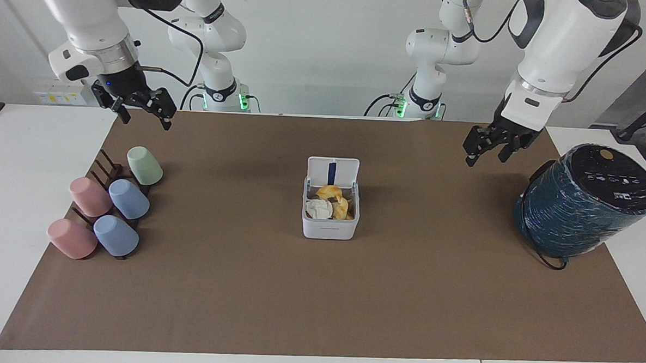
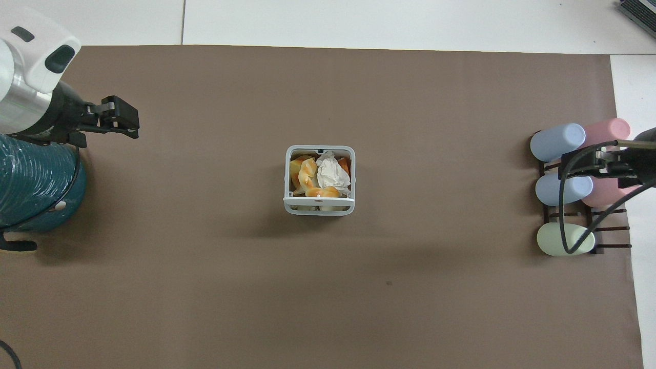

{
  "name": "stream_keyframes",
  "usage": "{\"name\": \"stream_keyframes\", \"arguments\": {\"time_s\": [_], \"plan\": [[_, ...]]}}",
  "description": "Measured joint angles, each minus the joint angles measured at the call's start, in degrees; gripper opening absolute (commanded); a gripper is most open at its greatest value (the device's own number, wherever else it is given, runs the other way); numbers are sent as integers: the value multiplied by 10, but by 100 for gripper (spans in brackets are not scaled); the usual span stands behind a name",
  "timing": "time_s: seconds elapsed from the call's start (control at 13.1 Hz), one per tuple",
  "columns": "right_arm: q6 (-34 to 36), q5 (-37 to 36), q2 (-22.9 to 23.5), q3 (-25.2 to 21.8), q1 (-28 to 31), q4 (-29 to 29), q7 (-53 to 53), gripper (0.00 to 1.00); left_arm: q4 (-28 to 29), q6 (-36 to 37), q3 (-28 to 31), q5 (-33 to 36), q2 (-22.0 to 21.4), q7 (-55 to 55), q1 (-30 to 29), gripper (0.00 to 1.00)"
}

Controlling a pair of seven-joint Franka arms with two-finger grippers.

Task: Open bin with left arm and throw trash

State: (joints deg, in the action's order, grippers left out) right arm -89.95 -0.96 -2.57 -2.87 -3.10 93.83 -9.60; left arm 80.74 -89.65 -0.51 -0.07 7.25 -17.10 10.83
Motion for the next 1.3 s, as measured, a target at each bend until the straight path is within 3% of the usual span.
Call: {"name": "stream_keyframes", "arguments": {"time_s": [0.15, 0.3, 1.3], "plan": [[0, 0, 0, 0, 0, 0, 0, 100, 1, 7, -1, 5, 0, 7, 0, 89], [0, 0, 0, 0, 0, 0, 0, 100, 1, 12, 0, 6, 0, 10, 0, 100], [-1, 0, 0, -1, 2, 0, 36, 100, 23, 16, 2, 6, -21, 69, -11, 100]]}}
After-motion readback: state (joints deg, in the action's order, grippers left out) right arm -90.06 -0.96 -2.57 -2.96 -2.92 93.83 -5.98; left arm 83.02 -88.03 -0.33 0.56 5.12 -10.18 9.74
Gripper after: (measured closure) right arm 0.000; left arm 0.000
